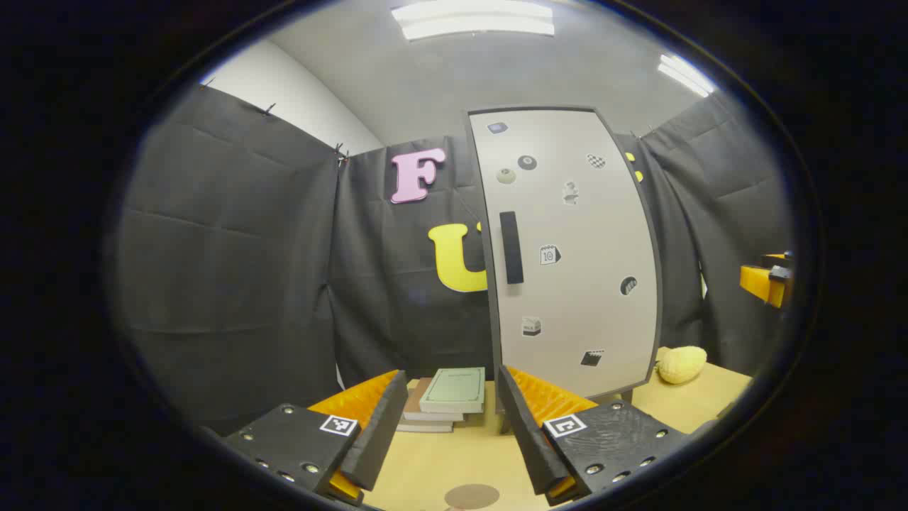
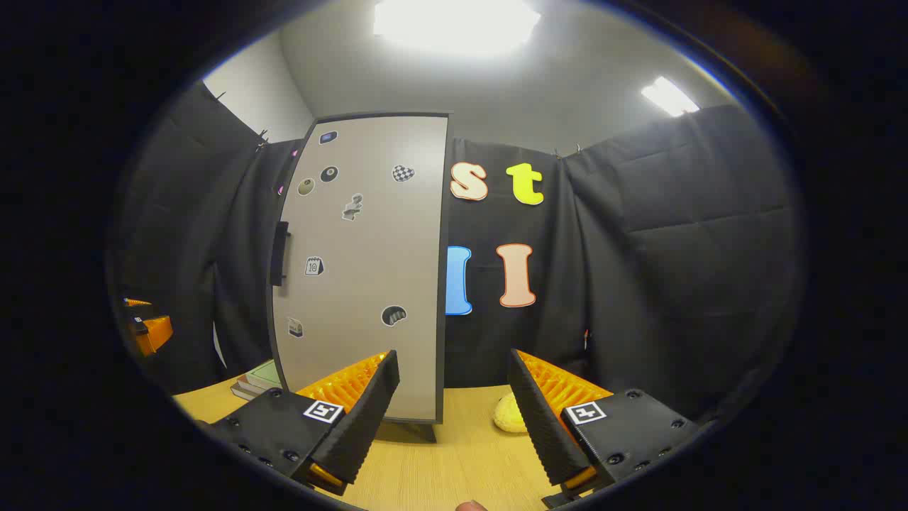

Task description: Open the cabinet door with the right hand, grasp the bottle in the cabinet with the left hand and place it on the coaster, then close the cabinet door with the right hand.

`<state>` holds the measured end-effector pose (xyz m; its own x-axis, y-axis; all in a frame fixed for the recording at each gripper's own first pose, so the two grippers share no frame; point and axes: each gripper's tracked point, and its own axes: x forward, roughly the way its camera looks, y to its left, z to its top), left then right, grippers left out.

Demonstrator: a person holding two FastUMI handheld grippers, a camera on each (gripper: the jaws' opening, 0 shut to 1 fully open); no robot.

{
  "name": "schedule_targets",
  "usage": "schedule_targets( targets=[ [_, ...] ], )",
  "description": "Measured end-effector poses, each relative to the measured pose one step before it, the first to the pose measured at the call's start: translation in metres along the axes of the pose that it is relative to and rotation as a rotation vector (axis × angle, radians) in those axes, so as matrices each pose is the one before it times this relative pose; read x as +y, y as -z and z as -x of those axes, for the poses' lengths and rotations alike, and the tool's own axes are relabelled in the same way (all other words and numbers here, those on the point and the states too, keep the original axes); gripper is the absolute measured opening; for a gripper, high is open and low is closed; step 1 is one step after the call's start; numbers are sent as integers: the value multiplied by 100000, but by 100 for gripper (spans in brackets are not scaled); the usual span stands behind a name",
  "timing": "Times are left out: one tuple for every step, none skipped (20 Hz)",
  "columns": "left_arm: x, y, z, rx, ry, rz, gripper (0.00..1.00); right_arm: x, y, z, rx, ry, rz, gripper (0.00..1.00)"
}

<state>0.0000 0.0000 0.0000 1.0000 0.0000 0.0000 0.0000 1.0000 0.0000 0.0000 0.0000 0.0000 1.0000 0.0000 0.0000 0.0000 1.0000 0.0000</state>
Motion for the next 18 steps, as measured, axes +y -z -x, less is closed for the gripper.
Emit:
schedule_targets(
  targets=[
    [82, -1, 93, -111, -248, -291, 77, 158, -85, -60, -363, -516, -356, 98],
    [126, -79, 112, -58, -280, -198, 80, 79, -112, -16, -652, -296, -419, 98],
    [78, 54, 89, -11, -290, 14, 80, 83, -176, 28, -416, -95, -192, 98],
    [85, -44, -55, -82, -243, 173, 77, 3, 114, -98, -144, -15, 116, 98],
    [114, 62, 51, 56, -293, 145, 77, 26, -23, 24, 28, -1, 281, 98],
    [77, -31, 69, 37, -171, 65, 80, -16, 106, 39, 146, -192, 255, 98],
    [127, 25, 28, -161, -282, -78, 80, 11, 52, -65, 62, -57, 83, 98],
    [86, -107, -22, -143, -239, -172, 77, -6, 44, 59, 188, -94, -14, 98],
    [5, 39, -23, -52, -164, -147, 77, 37, 51, -120, 144, -79, -229, 97],
    [55, -57, -37, -36, -66, -17, 77, 2, 63, -8, 69, -7, -304, 98],
    [33, -54, 0, 15, -6, 26, 80, 27, -69, -28, 21, 72, -250, 98],
    [23, 45, -18, -80, 68, -29, 80, 13, 84, -107, 2, 16, -155, 98],
    [52, -35, -75, -22, -90, -117, 77, 79, -47, -137, -16, 36, -57, 98],
    [103, 24, 16, -70, -94, -167, 77, 128, -42, -35, 71, -178, 29, 98],
    [148, -80, -62, -81, -139, -61, 77, 151, -38, -158, 198, -221, 53, 98],
    [61, 112, 48, -4, -209, 43, 77, 138, -88, -64, -68, -361, -45, 97],
    [150, 3, -40, 71, -191, 120, 77, 196, -146, -223, -130, -308, 20, 97],
    [216, 105, -50, 81, -316, 134, 77, 226, -149, -148, -226, -279, 116, 97]
  ],
)
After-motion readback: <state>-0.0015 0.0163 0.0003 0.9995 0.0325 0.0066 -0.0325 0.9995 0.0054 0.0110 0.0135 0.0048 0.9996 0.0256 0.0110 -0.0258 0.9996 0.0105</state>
